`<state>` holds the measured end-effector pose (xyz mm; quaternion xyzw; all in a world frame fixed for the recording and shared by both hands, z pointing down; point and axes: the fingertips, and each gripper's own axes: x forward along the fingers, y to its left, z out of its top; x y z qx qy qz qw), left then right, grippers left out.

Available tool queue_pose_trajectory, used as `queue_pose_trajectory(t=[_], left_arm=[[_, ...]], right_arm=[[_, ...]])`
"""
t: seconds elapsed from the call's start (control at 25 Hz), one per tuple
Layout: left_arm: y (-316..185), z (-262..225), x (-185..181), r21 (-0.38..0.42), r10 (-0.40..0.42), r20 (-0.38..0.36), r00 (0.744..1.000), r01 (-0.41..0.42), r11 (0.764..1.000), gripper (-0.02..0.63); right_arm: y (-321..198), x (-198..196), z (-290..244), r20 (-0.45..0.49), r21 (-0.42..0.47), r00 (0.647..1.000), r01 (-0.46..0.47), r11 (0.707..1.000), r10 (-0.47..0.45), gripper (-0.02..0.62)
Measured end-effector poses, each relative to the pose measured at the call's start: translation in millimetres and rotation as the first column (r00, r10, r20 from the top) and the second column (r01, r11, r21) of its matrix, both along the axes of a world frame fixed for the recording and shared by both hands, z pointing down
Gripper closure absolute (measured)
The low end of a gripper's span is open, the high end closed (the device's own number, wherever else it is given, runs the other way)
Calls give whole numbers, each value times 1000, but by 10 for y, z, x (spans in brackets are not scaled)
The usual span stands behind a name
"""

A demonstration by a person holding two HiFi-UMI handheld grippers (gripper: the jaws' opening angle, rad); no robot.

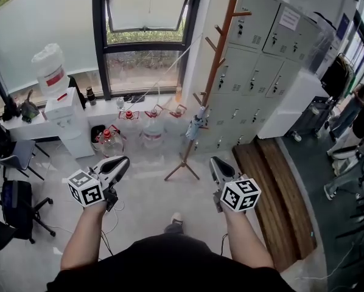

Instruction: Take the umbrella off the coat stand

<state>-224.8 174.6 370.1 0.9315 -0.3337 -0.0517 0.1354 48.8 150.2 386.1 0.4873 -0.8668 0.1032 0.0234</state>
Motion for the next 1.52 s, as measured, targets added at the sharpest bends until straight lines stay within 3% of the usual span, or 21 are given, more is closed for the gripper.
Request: queue_pose_trajectory(t=[0.88,1.12,1.52], left_arm=[[-1237,188,334,-31,-20,43,999,21,999,568],[-1546,344,408,-56,-6,46,999,8,998,568],[-1864,651,794,-83,77,127,989,-67,994,568]], right_arm=[[-1300,192,270,-3,-45,999,38,998,-39,560],[-1600,267,393,-3,-70,999,35,997,-35,560],[-1885,385,603,7,-104,999,36,994,-35,560]])
